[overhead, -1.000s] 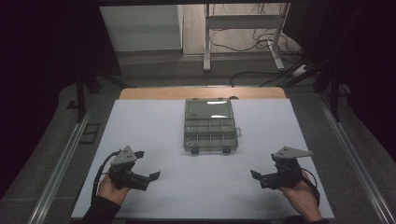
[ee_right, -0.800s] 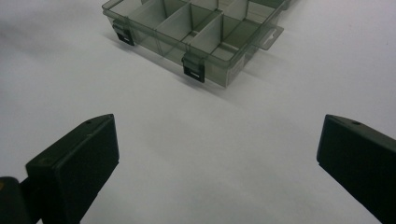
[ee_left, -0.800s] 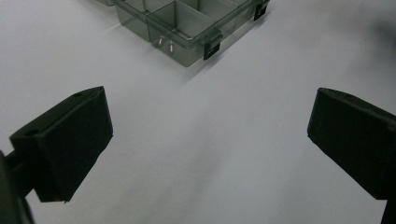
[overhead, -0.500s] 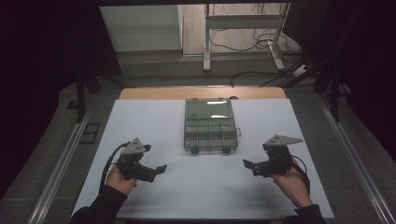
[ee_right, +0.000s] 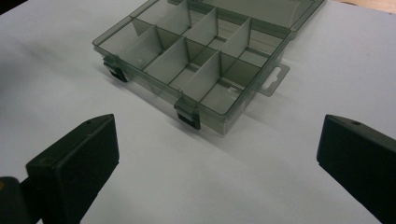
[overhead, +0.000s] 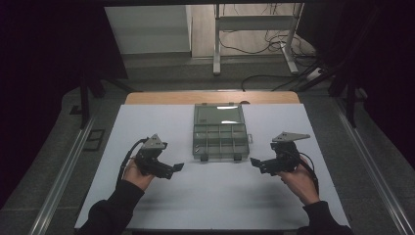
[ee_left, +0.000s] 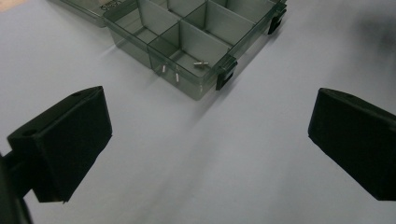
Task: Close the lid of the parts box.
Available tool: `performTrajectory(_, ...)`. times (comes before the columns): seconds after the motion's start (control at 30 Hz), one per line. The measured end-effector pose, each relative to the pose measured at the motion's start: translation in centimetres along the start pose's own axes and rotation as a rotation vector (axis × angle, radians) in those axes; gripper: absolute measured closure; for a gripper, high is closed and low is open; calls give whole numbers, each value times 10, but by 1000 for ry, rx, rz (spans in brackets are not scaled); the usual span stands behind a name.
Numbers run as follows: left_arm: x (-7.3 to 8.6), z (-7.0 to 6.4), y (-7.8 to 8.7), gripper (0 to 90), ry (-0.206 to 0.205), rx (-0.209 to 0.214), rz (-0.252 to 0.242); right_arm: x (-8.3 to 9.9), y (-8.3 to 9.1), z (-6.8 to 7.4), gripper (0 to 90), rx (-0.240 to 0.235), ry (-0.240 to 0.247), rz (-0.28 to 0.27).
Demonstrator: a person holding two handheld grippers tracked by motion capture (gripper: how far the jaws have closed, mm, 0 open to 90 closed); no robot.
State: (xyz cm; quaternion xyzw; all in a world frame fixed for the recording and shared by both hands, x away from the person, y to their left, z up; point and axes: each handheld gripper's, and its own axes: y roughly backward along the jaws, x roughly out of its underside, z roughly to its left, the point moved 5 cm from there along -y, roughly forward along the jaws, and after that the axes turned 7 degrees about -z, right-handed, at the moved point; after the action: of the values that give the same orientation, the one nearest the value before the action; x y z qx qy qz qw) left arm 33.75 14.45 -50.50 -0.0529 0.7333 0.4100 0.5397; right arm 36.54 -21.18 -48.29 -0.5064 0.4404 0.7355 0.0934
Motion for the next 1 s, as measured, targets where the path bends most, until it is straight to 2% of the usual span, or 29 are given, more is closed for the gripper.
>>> performTrajectory(0.37, -11, 9, -17, 2, 16, 13, 1, -8, -15, -11, 0, -8, -39, 21)
performTrajectory(0.5, -16, 11, -24, 3, 12, 19, 5, -12, -21, -15, 0, 8, -22, 26)
performTrajectory(0.73, -18, 15, -34, 4, 6, 21, 19, -17, -33, -20, 0, 20, -20, 44)
performTrajectory(1.0, -21, 24, -43, 6, 6, 19, 24, -26, -46, -26, 0, 14, -60, 42)
